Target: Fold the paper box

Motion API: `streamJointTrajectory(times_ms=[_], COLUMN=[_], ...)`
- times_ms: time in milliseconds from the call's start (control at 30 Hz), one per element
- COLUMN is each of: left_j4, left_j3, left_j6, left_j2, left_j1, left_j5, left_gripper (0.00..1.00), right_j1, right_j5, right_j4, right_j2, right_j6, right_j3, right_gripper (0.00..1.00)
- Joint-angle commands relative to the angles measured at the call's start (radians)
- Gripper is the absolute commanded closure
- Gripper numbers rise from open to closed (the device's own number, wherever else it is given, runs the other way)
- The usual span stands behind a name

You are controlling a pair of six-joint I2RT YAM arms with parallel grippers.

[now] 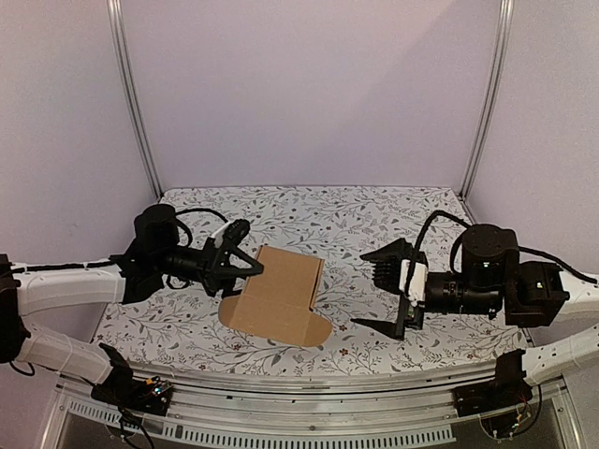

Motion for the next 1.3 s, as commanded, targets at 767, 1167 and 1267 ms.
streamJointTrajectory(times_ms=[767, 1167, 1267], left_j4=[0.022, -0.129, -0.144], left_j3=[-0.049, -0.031, -0.03], left_j6=[-0.062, 0.004, 0.015], left_j2=[-0.24, -0.289, -0.293], left_j1=[0.03, 0.02, 0.019], left_j5=[0.232, 0.252, 0.253], left_gripper=[0.51, 0.52, 0.53], right_j1=[0.481, 0.466, 0.448], right_j5=[0.664, 0.542, 0.538], right_j4=[0.768, 0.908, 0.918], right_j2=[0.336, 0.452, 0.465], right_j6=[-1.271, -1.412, -1.405], right_j3=[-0.048, -0.012, -0.008], right_gripper=[0.01, 0.01, 0.01])
